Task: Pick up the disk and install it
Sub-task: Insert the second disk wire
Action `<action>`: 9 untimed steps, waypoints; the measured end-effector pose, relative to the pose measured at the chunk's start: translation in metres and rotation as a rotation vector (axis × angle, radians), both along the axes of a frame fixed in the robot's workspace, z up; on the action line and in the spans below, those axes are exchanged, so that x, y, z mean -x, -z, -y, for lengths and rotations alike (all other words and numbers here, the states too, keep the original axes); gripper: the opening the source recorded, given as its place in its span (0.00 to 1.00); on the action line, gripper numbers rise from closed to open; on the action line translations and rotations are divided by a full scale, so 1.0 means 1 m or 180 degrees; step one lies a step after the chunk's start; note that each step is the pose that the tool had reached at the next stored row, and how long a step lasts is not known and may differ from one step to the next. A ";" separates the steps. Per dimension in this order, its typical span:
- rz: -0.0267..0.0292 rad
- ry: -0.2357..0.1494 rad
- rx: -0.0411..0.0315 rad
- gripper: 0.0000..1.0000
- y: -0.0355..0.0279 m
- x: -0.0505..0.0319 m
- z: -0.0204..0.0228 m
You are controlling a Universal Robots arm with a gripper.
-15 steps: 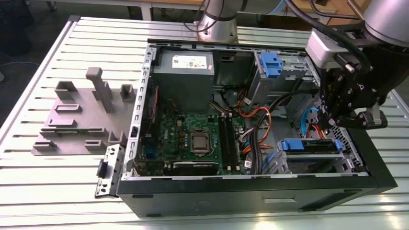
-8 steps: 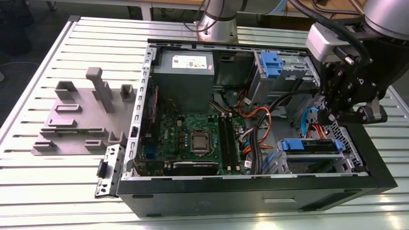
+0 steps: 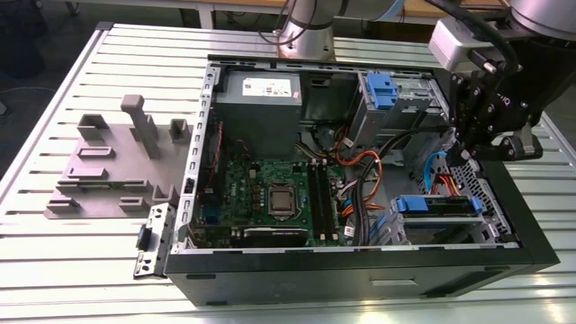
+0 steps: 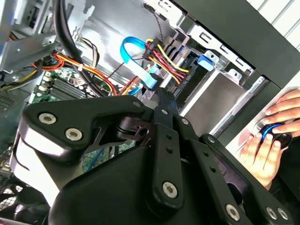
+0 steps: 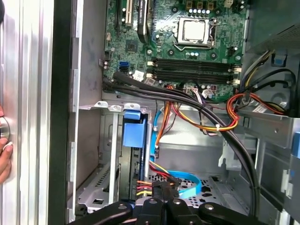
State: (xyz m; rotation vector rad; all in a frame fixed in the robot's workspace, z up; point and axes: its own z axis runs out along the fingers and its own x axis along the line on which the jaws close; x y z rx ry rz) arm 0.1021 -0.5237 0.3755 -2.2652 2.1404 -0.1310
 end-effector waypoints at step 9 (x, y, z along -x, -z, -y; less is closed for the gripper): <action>-0.0046 -0.0010 0.0000 0.11 -0.0013 -0.0009 -0.0070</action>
